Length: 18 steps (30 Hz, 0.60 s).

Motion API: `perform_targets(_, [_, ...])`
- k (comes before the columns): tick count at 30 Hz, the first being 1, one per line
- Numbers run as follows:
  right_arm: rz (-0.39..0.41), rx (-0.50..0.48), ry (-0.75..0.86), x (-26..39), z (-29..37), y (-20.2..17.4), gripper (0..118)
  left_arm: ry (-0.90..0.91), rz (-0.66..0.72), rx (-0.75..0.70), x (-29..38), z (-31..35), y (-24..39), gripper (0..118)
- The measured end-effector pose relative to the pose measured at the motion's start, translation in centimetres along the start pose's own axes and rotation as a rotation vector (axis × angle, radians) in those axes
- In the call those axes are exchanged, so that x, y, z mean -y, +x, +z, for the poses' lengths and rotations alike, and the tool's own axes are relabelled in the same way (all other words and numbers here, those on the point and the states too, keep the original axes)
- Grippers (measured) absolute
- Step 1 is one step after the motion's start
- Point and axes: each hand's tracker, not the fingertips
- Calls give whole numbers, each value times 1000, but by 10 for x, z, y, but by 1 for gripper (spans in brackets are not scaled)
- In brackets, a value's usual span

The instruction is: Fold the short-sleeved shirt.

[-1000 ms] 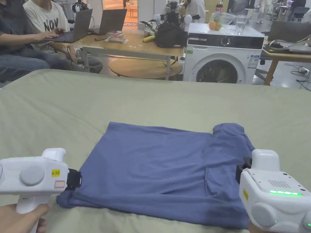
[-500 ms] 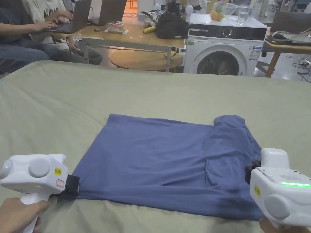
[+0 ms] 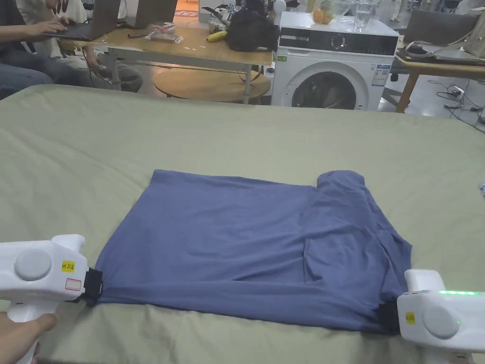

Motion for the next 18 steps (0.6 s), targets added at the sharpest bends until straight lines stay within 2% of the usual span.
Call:
perform_targets(3, [41, 29, 59, 2, 6, -9, 7, 16, 5, -1, 0, 1, -1, 4])
perform_targets(4, [37, -15, 54, 0, 8, -8, 7, 23, 6, 0, 0, 3, 0, 4])
perform_targets(5, [15, -41, 47, -2, 10, -8, 7, 29, 6, 2, -1, 3, -2, 3])
perform_targets(7, [9, -26, 54, -5, 13, -6, 6, 56, 13, 13, -4, 9, -1, 3])
perform_targets(11, [-53, -62, 133, -18, 34, 4, 5, 146, 26, 45, -21, 27, 1, 3])
perform_targets(13, [-76, -82, 163, -32, 46, 9, 6, 196, 34, 107, -35, 37, 3, 3])
perform_targets(18, [-100, -99, 228, -77, 58, 12, 6, 274, 24, 89, -79, 46, 4, 3])
